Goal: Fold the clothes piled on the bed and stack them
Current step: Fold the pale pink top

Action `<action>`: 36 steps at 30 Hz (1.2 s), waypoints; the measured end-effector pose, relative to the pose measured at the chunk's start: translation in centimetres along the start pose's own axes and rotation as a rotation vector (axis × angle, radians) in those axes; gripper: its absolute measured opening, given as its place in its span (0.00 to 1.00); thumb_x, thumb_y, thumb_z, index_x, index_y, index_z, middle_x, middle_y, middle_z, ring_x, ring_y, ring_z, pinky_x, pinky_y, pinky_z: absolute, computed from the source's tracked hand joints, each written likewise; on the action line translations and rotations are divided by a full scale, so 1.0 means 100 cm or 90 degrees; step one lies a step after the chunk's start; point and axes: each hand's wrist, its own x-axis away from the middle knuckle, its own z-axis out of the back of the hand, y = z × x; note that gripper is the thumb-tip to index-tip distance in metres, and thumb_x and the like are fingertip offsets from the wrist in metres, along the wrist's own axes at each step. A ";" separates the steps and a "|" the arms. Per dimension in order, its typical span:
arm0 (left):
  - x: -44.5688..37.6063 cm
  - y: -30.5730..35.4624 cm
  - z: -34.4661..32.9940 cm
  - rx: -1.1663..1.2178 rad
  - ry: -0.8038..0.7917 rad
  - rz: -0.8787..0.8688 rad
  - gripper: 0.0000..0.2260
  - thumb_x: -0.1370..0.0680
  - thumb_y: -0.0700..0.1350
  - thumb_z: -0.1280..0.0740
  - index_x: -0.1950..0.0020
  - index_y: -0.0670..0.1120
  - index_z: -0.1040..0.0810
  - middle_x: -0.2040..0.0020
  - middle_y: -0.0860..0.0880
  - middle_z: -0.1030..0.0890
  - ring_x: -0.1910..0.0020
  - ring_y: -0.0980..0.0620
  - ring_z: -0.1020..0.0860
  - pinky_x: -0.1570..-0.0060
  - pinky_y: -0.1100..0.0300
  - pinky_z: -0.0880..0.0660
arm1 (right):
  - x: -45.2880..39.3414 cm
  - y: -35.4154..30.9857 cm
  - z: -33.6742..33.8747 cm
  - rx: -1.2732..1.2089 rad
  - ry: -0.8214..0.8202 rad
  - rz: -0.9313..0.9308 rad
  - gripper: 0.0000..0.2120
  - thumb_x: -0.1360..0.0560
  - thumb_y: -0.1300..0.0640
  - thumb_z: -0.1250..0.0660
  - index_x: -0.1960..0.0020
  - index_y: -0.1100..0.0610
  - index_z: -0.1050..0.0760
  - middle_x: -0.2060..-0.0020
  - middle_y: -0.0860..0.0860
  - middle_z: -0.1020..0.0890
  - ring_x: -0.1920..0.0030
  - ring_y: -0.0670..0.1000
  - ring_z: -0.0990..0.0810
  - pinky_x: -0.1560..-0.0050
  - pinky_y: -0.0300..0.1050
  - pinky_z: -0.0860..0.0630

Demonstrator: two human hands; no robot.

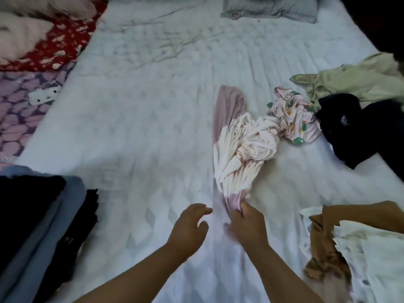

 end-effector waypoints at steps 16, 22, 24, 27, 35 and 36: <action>0.120 0.026 0.093 0.087 0.002 0.080 0.07 0.26 0.38 0.37 0.59 0.48 0.22 0.66 0.51 0.22 0.65 0.52 0.24 0.69 0.67 0.32 | 0.203 -0.051 -0.002 0.176 -0.113 0.247 0.19 0.30 0.42 0.41 0.72 0.54 0.36 0.75 0.49 0.30 0.71 0.44 0.31 0.65 0.43 0.36; 0.158 0.061 0.154 -0.081 -0.038 -0.137 0.10 0.29 0.40 0.38 0.63 0.54 0.21 0.70 0.55 0.25 0.73 0.58 0.26 0.67 0.60 0.27 | 0.208 -0.086 0.022 0.237 -0.025 0.213 0.17 0.25 0.52 0.34 0.37 0.50 0.29 0.46 0.45 0.24 0.45 0.44 0.25 0.51 0.35 0.33; 0.172 0.071 0.167 -0.143 -0.047 -0.215 0.13 0.32 0.38 0.38 0.60 0.52 0.18 0.63 0.56 0.25 0.66 0.55 0.24 0.62 0.57 0.25 | 0.206 -0.102 0.022 0.224 -0.035 0.233 0.31 0.25 0.53 0.34 0.26 0.51 0.42 0.32 0.46 0.32 0.33 0.46 0.32 0.43 0.32 0.38; 0.190 0.081 0.180 -0.162 -0.054 -0.310 0.17 0.35 0.31 0.37 0.62 0.51 0.16 0.62 0.59 0.26 0.56 0.55 0.25 0.56 0.60 0.26 | 0.208 -0.124 0.019 0.279 -0.109 0.317 0.35 0.26 0.49 0.33 0.24 0.47 0.45 0.26 0.45 0.40 0.29 0.48 0.36 0.36 0.36 0.37; 0.223 0.102 0.221 -0.022 -0.026 -0.290 0.12 0.36 0.38 0.31 0.60 0.55 0.22 0.55 0.54 0.27 0.59 0.64 0.26 0.59 0.72 0.31 | 0.219 -0.168 0.026 0.090 -0.149 0.305 0.09 0.39 0.55 0.33 0.63 0.59 0.26 0.69 0.49 0.27 0.66 0.45 0.29 0.65 0.44 0.34; 0.227 0.106 0.226 0.003 -0.016 -0.259 0.13 0.36 0.41 0.31 0.56 0.56 0.23 0.54 0.54 0.26 0.60 0.63 0.26 0.60 0.72 0.30 | 0.220 -0.175 0.030 0.054 -0.131 0.327 0.08 0.39 0.56 0.34 0.66 0.60 0.29 0.71 0.48 0.30 0.67 0.45 0.32 0.68 0.43 0.37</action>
